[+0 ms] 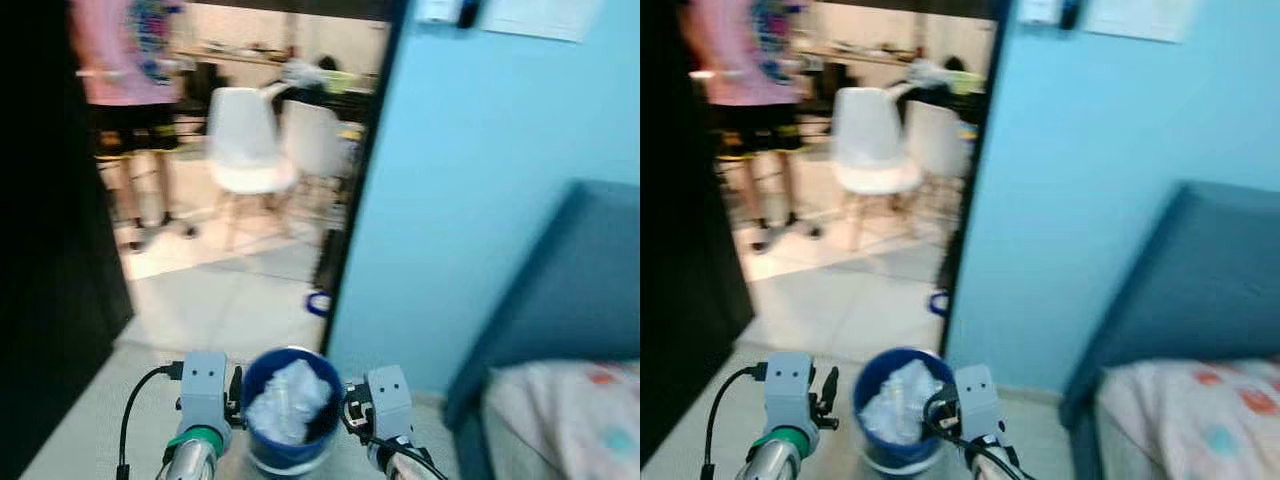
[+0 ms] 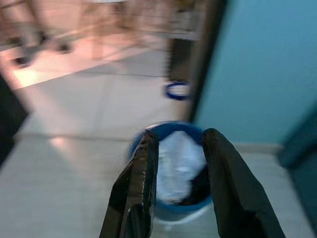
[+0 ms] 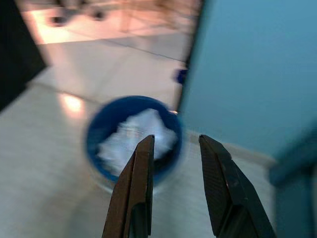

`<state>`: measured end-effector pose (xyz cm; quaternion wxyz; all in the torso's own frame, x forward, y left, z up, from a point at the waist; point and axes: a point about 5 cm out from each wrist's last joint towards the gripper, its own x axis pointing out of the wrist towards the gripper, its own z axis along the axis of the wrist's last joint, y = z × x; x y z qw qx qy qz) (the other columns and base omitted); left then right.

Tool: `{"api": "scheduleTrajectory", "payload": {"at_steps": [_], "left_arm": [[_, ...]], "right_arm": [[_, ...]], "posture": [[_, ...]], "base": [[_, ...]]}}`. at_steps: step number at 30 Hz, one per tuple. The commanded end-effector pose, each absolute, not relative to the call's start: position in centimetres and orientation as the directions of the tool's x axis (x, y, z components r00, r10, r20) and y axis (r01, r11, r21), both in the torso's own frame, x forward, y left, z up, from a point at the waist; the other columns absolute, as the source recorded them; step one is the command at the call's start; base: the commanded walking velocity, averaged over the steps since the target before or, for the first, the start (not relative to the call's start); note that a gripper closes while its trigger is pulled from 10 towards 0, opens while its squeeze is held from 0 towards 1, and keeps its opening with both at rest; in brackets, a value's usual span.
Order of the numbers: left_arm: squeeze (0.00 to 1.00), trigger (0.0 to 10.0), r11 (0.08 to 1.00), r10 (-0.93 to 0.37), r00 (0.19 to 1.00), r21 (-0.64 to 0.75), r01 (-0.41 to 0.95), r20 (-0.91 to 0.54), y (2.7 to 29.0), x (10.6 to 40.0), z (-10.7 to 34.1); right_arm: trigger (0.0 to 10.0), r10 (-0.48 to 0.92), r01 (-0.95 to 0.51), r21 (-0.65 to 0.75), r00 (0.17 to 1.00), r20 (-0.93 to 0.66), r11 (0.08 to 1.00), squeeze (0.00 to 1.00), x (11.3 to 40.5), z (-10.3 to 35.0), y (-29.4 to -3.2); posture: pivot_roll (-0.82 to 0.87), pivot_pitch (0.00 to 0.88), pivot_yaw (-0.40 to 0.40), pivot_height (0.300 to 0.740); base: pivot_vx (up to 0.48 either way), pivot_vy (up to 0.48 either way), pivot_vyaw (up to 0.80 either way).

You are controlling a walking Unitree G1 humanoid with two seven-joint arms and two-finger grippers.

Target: Clean up the room

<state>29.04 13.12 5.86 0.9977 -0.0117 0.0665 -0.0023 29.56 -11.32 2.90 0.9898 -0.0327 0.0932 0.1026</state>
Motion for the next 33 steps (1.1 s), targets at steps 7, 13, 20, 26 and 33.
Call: {"api": "scheduleTrajectory", "payload": {"at_steps": [7, 13, 20, 26, 33], "left_arm": [[0.00, 10.0, 0.999, -0.020, 0.986, -0.029, 0.016, -0.166, 12.71, 28.81, 5.23], [0.00, 10.0, 0.999, -0.014, 0.985, -0.043, 0.007, -0.172, 12.80, 28.75, 5.17], [0.00, 10.0, 0.998, -0.030, 0.985, -0.062, 0.020, -0.171, 12.81, 28.61, 5.27], [0.00, 10.0, 1.000, -0.005, 0.976, -0.006, 0.004, -0.216, 13.05, 28.60, 4.65], [0.00, 10.0, 0.999, 0.026, 0.976, 0.052, -0.015, -0.218, 13.30, 28.60, 4.43]], "right_arm": [[10.0, 0.177, -0.191, -0.044, 0.960, -0.215, 0.981, 0.00, 29.13, 2.36, -11.77], [10.0, 0.175, -0.189, -0.045, 0.960, -0.218, 0.981, 0.00, 29.14, 2.34, -11.84], [10.0, 0.172, -0.186, -0.046, 0.959, -0.226, 0.981, 0.00, 29.07, 2.21, -11.90], [10.0, 0.159, -0.176, -0.051, 0.958, -0.238, 0.983, 0.00, 28.99, 2.03, -11.97], [10.0, 0.139, -0.155, -0.046, 0.958, -0.251, 0.987, 0.00, 29.03, 1.88, -12.31]], "posture": [[0.00, 0.000, -0.017, 0.740], [0.00, 0.001, -0.021, 0.740], [0.01, 0.007, -0.021, 0.740], [0.01, 0.011, -0.022, 0.740], [0.01, 0.014, -0.022, 0.740]], "base": [[0.000, 0.000, -0.80], [0.000, 0.000, -0.80], [0.000, 0.000, -0.80], [0.000, 0.000, -0.80], [0.000, 0.000, -0.80]]}}
